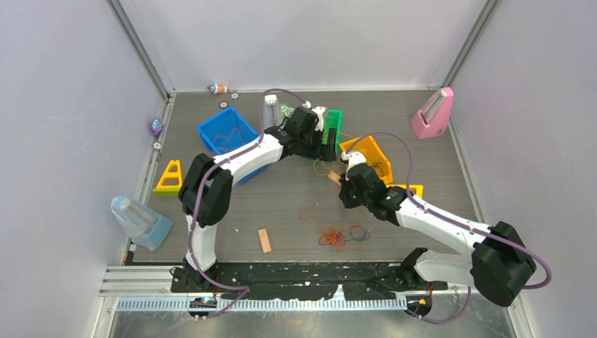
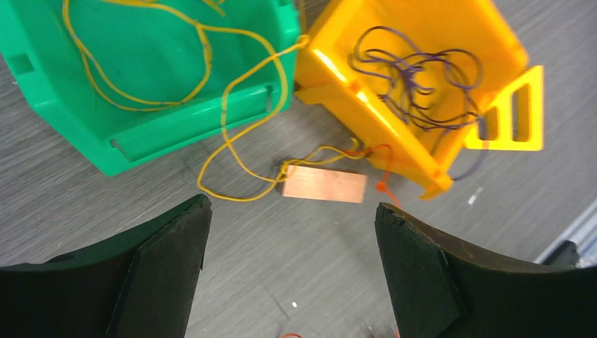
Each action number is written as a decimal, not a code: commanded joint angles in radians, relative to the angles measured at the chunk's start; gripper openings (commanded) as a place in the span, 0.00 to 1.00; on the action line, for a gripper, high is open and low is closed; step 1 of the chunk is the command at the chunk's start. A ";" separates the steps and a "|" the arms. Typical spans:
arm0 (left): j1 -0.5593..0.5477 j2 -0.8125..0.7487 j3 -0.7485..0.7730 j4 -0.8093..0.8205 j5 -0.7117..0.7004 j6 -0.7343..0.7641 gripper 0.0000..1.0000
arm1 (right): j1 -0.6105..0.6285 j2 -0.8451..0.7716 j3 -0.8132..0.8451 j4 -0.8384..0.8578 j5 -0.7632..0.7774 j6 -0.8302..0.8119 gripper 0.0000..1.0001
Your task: Untangle the cables
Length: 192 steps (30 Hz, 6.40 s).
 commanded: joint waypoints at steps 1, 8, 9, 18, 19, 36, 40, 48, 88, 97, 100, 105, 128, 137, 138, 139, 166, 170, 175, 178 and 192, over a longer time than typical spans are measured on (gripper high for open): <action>0.015 0.032 0.014 0.040 -0.066 -0.011 0.87 | 0.005 -0.060 -0.002 0.004 -0.031 -0.013 0.05; 0.015 0.089 0.017 0.064 -0.138 0.003 0.80 | 0.004 -0.102 -0.011 -0.005 -0.046 -0.007 0.05; 0.015 0.100 0.019 0.071 -0.138 -0.002 0.78 | 0.004 -0.107 -0.014 -0.005 -0.046 -0.007 0.05; 0.014 0.198 0.050 0.096 -0.103 -0.061 0.72 | 0.003 -0.168 -0.023 -0.003 -0.037 -0.005 0.05; 0.015 0.199 0.052 0.099 -0.105 -0.063 0.71 | 0.003 -0.175 -0.023 -0.003 -0.036 -0.004 0.05; 0.014 0.071 0.125 -0.005 -0.123 -0.019 0.00 | 0.001 -0.251 0.006 -0.103 -0.008 0.026 0.05; 0.031 0.086 0.253 -0.083 -0.150 0.019 0.00 | 0.001 -0.286 0.005 -0.202 -0.042 0.075 0.05; 0.111 0.304 0.644 -0.242 -0.140 0.035 0.00 | 0.002 -0.507 -0.091 -0.298 -0.215 0.229 0.05; 0.070 0.082 0.529 -0.328 -0.263 0.183 0.90 | 0.002 -0.424 -0.032 -0.352 -0.254 0.204 1.00; 0.045 -0.351 0.009 -0.208 -0.243 0.157 1.00 | 0.005 -0.337 -0.052 -0.330 -0.205 0.166 0.95; 0.026 -0.480 -0.190 -0.169 -0.212 0.131 0.99 | 0.009 -0.322 -0.051 -0.315 -0.170 0.151 0.95; -0.009 -0.622 -0.489 -0.032 -0.119 0.039 0.99 | 0.020 -0.278 -0.063 -0.275 -0.187 0.144 0.99; -0.161 -0.609 -0.930 0.436 -0.122 -0.265 0.94 | 0.286 -0.166 -0.161 -0.081 -0.197 0.284 0.46; -0.217 -0.478 -0.872 0.476 -0.127 -0.379 0.86 | 0.292 -0.213 -0.143 -0.134 -0.161 0.278 0.06; -0.225 -0.467 -0.872 0.494 -0.128 -0.401 0.84 | 0.292 -0.220 -0.146 -0.137 -0.160 0.278 0.05; -0.233 -0.458 -0.875 0.514 -0.136 -0.422 0.84 | 0.292 -0.231 -0.147 -0.140 -0.158 0.278 0.05; -0.005 -0.806 -0.894 0.296 -0.114 -0.283 0.46 | 0.289 -0.469 -0.159 -0.306 0.170 0.405 0.08; -0.135 -0.796 -0.918 0.328 -0.238 -0.449 0.99 | 0.289 -0.421 -0.145 -0.277 0.128 0.386 0.07; -0.241 -0.688 -0.846 0.324 -0.306 -0.506 1.00 | 0.288 -0.381 -0.117 -0.274 0.108 0.363 0.06; -0.262 -0.562 -0.744 0.304 -0.254 -0.375 0.99 | 0.289 -0.385 -0.113 -0.268 0.106 0.357 0.06; -0.279 -0.237 -0.565 0.209 -0.086 -0.232 0.80 | 0.289 -0.410 -0.099 -0.260 0.096 0.348 0.05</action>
